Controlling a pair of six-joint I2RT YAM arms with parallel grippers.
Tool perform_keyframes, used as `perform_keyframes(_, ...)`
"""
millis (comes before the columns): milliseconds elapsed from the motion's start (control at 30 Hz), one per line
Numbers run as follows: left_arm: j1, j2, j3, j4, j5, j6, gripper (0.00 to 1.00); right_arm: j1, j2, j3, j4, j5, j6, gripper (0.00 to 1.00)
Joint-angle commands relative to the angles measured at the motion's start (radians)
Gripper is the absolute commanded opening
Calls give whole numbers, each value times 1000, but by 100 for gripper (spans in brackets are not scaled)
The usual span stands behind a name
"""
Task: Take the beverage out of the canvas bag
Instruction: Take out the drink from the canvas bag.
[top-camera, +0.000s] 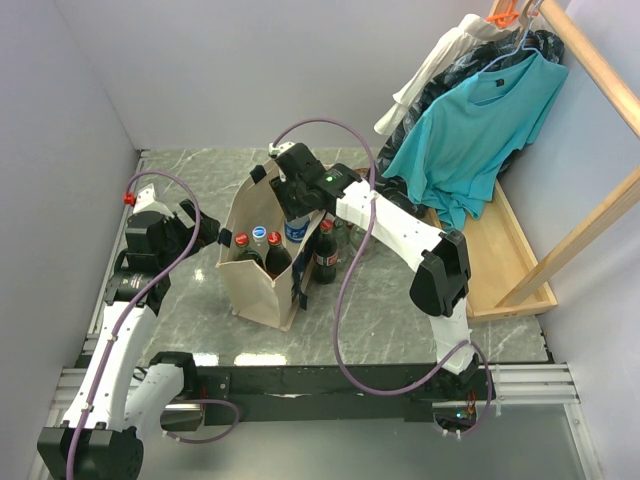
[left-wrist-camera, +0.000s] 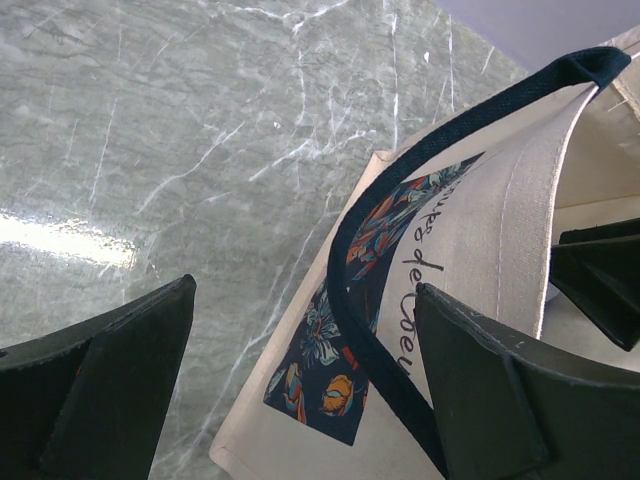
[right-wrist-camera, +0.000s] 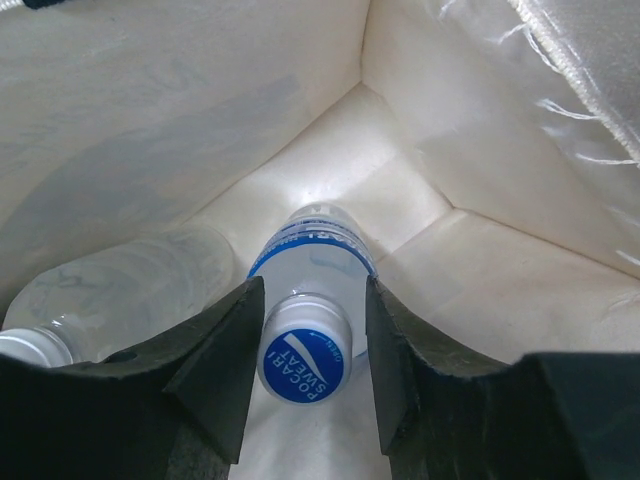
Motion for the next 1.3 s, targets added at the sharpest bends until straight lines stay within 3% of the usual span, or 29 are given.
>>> perform_keyframes(0,5,-11,11,30,9,5,96,-4,-72,20,-21,7,2,52)
perform_keyframes(167,5,-8,11,28,10,6,96,-3,-101,5,-7,11,7,51)
perform_keyframes(333,5,-11,13,28,10,8,96,-3,-92,25,-28,4,5,40)
perform_keyframes(567,5,-10,11,28,10,9,96,-3,-73,33,-45,-14,5,42)
perform_keyframes(633,5,-8,11,30,12,8,96,-4,-70,33,-48,-22,5,48)
perform_keyframes(800,5,-4,11,33,20,6,96,-4,-70,20,-45,-23,8,54)
perform_keyframes(1267,5,-13,8,30,13,6,96,-3,-35,39,-47,-48,-1,54)
